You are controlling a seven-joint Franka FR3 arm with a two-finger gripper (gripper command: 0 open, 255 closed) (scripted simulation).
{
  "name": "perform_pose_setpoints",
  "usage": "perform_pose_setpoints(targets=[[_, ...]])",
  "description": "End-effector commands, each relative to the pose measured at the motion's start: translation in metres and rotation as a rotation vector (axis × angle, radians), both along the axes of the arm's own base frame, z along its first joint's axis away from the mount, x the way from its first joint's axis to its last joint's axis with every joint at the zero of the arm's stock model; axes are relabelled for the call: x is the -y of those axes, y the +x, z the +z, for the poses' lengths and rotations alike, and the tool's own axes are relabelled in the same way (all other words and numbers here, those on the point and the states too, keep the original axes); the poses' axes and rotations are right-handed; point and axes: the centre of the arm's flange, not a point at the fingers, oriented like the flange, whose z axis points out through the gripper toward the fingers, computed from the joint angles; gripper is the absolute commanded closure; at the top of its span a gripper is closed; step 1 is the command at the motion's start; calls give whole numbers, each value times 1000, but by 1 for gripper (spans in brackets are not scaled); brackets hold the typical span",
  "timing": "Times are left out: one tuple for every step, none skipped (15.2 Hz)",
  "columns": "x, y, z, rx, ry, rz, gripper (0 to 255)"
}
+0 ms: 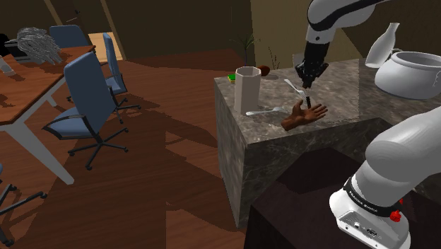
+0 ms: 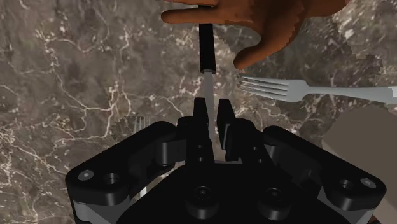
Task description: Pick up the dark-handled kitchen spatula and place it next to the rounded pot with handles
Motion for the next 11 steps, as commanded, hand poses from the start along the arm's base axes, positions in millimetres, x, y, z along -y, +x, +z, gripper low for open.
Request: perform_pose_setpoints(targets=[[0, 0, 10, 0, 0, 0, 255], [0, 0, 15, 0, 0, 0, 255], [0, 0, 21, 0, 0, 0, 255], [0, 0, 26, 0, 0, 0, 255], [0, 0, 31, 0, 0, 0, 255], [0, 0, 36, 0, 0, 0, 255], [0, 0, 42, 0, 0, 0, 255], [0, 0, 47, 0, 0, 0, 255], [0, 0, 52, 0, 0, 0, 255], [0, 0, 58, 0, 0, 0, 255], [0, 0, 63, 0, 0, 0, 255]])
